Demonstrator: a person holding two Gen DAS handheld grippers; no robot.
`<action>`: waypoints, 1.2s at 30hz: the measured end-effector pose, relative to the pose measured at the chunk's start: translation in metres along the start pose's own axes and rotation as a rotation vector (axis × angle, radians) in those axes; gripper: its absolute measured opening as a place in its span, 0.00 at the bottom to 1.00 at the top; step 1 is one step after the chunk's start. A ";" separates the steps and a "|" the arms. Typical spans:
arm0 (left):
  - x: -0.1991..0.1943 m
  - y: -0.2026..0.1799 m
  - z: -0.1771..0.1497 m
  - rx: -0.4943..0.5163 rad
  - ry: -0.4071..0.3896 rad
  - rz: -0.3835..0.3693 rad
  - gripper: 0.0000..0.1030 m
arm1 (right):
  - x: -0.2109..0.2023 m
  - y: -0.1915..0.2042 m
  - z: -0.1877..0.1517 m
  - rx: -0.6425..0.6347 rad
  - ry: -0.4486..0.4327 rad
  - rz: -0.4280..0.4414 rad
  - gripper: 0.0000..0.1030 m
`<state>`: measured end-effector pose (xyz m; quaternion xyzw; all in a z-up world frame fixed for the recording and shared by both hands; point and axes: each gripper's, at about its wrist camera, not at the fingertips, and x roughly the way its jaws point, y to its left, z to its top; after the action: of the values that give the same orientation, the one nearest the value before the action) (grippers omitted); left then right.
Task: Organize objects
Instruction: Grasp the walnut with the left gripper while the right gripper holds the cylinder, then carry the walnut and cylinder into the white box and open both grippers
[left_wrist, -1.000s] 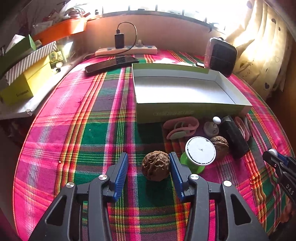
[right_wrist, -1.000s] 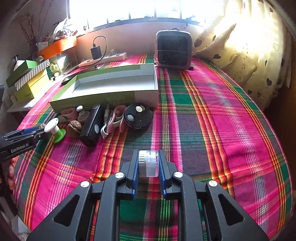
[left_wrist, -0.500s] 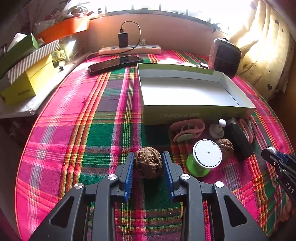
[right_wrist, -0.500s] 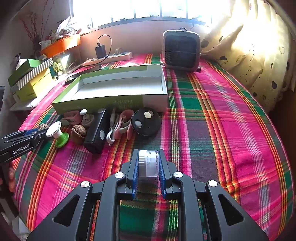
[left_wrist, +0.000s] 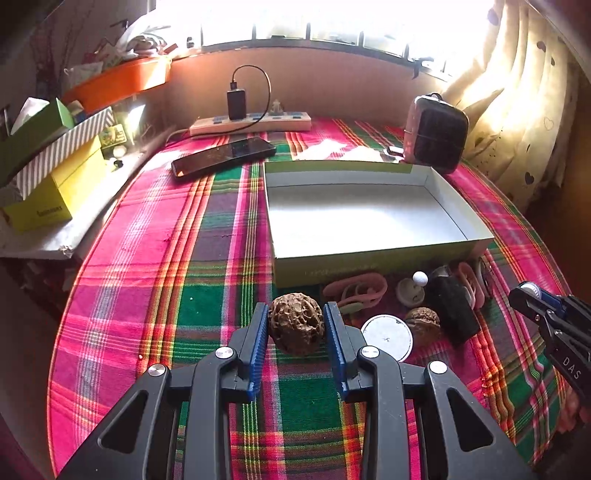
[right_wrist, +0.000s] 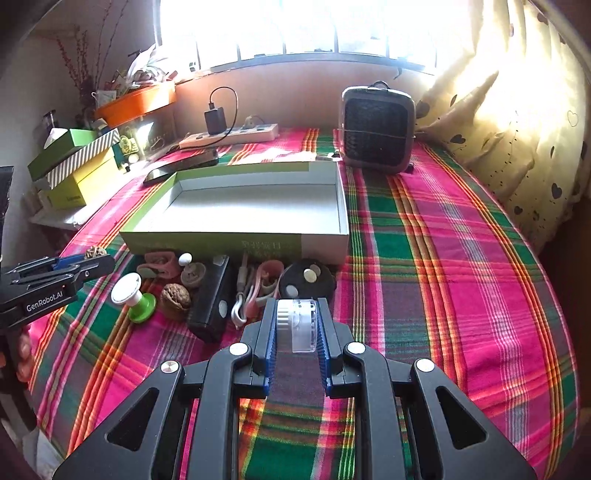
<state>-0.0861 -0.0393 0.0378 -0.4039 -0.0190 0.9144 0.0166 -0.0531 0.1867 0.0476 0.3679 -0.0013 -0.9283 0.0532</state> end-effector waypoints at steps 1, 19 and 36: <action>-0.002 0.000 0.003 0.001 -0.005 -0.002 0.27 | -0.001 0.002 0.003 -0.008 -0.008 0.001 0.19; -0.005 -0.008 0.055 0.015 -0.042 -0.035 0.27 | 0.000 0.005 0.088 -0.029 -0.090 0.081 0.19; 0.047 -0.018 0.102 0.046 -0.006 -0.070 0.27 | 0.088 0.009 0.124 -0.070 0.058 0.119 0.19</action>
<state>-0.1929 -0.0213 0.0731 -0.3997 -0.0119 0.9147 0.0578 -0.2005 0.1642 0.0786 0.3917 0.0108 -0.9120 0.1211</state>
